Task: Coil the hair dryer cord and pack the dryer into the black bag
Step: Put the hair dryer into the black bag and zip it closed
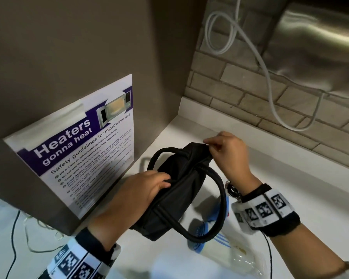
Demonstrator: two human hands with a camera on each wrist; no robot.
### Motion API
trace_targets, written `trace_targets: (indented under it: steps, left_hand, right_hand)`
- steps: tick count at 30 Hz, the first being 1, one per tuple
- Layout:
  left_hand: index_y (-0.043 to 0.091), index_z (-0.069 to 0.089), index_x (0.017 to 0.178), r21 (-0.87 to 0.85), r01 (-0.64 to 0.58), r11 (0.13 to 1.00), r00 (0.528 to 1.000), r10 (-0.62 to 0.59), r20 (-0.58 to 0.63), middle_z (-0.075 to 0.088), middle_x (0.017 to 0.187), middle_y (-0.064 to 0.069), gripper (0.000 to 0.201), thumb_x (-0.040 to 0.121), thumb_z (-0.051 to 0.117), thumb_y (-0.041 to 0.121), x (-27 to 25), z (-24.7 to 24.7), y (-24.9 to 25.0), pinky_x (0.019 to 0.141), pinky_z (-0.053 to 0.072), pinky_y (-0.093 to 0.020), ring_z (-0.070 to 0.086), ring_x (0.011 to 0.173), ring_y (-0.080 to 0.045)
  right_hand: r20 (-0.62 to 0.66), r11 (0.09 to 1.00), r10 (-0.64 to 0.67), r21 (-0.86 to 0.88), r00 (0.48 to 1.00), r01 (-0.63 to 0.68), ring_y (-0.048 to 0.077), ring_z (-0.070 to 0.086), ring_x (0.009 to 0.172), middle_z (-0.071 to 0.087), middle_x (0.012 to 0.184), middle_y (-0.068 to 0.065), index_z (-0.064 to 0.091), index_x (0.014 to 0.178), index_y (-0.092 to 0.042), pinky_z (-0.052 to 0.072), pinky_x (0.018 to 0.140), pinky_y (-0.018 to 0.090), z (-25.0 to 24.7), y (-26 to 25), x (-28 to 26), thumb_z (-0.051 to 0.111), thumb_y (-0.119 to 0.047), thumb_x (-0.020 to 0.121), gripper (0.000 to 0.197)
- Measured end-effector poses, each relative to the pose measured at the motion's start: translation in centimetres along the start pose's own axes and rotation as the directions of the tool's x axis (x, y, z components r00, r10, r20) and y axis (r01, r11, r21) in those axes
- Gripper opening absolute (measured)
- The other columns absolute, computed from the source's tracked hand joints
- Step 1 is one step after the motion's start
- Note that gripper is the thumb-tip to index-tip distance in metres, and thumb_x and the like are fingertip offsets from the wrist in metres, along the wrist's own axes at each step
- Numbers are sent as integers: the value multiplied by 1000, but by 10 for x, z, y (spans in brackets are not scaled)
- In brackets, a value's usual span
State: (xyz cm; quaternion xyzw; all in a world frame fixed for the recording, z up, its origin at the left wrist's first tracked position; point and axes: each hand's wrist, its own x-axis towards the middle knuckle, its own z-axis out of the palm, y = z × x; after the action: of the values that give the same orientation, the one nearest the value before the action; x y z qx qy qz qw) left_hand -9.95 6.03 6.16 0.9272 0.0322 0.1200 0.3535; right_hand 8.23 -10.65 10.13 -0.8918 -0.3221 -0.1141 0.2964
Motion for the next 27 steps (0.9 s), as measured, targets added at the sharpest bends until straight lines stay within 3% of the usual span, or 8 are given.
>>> trace_targets:
  steps: [3,8,11,14,19,22,24,27]
  left_hand:
    - [23,68,101,10,29,1000,998,-29,-61,60,85,26,17,91,59,13,0,2,1,69,34,2,54,77,20]
    - [16,70,95,28,109,994,942,-95,-321,69,73,7,18,94,55,25,5,-2,6,58,37,0,55,59,1]
    - [14,70,91,17,98,995,920,-84,-383,70,68,3,16,93,58,25,7,4,13,64,38,2,58,68,-8]
    - [16,71,89,-84,146,986,893,-168,-418,69,66,5,16,92,59,26,12,5,14,62,40,-2,56,55,-5]
    - [15,74,91,-320,181,930,860,-307,-408,72,75,7,12,89,64,22,27,8,19,63,40,-1,63,76,3]
    - [8,73,90,-500,153,852,879,-349,-325,70,74,11,12,88,65,16,39,10,17,64,41,-1,64,68,10]
    - [6,73,87,-500,143,854,886,-335,-319,70,70,8,15,89,64,18,48,9,11,63,43,-7,62,63,9]
    - [9,73,85,-434,123,893,912,-274,-305,70,67,6,18,91,61,21,61,7,9,61,45,-16,60,61,6]
  right_hand:
    - [87,953,-230,-179,969,242,22,60,71,60,72,1,76,88,-16,48,58,29,-11,-14,0,55,3,73,32]
    - [146,978,-201,-19,969,206,3,50,64,55,74,-12,71,90,-22,42,62,18,-21,-19,-5,62,-2,76,26]
    - [172,961,-267,-19,948,274,7,53,72,53,79,-14,66,91,-23,46,65,25,-19,-35,-16,60,-3,77,25]
    - [146,955,-295,66,944,288,5,53,72,54,78,-17,65,86,-21,44,65,20,-24,-46,-22,62,-3,75,21]
    - [235,890,-455,91,859,447,15,56,74,60,78,-5,61,83,-17,45,68,29,-18,-72,-42,58,-6,75,14]
    - [241,842,-530,42,813,537,16,51,70,57,73,-3,60,80,-16,41,64,25,-10,-79,-55,55,-6,79,11]
    - [209,833,-551,90,808,545,15,51,69,57,73,-3,60,79,-16,42,65,27,-8,-79,-58,57,-7,81,10]
    - [234,753,-651,84,722,652,18,53,68,58,72,-1,62,81,-16,41,65,29,4,-86,-74,55,-6,84,12]
